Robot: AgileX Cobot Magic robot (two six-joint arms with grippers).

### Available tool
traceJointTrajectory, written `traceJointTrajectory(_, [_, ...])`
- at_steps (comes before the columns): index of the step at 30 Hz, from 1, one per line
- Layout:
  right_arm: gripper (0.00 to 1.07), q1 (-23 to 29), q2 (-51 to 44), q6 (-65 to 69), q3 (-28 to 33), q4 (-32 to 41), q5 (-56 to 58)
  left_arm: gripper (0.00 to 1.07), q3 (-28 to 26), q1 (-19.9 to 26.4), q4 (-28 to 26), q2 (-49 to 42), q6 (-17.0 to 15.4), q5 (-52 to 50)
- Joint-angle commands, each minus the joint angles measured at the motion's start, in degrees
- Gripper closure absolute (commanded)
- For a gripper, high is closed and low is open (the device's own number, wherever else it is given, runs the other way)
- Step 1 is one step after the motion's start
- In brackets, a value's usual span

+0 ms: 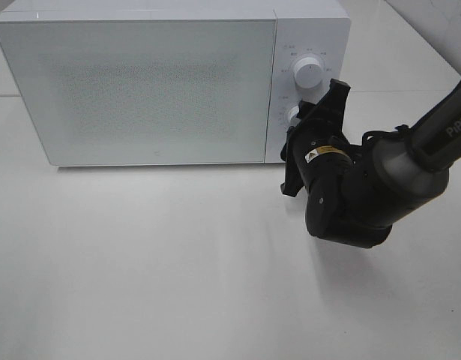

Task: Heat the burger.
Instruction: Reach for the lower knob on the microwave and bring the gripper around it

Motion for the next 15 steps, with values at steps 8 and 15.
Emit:
traceJointTrajectory(8, [0.59, -0.52, -0.57, -4.35, -1.89, 0.63, -9.63, 0.19, 0.23, -0.06, -0.52, -1.55, -0.23, -0.69])
traceJointTrajectory(15, [0.36, -0.52, -0.57, -6.99, -1.43, 0.69, -9.00, 0.19, 0.23, -0.06, -0.52, -1.55, -0.23, -0.69])
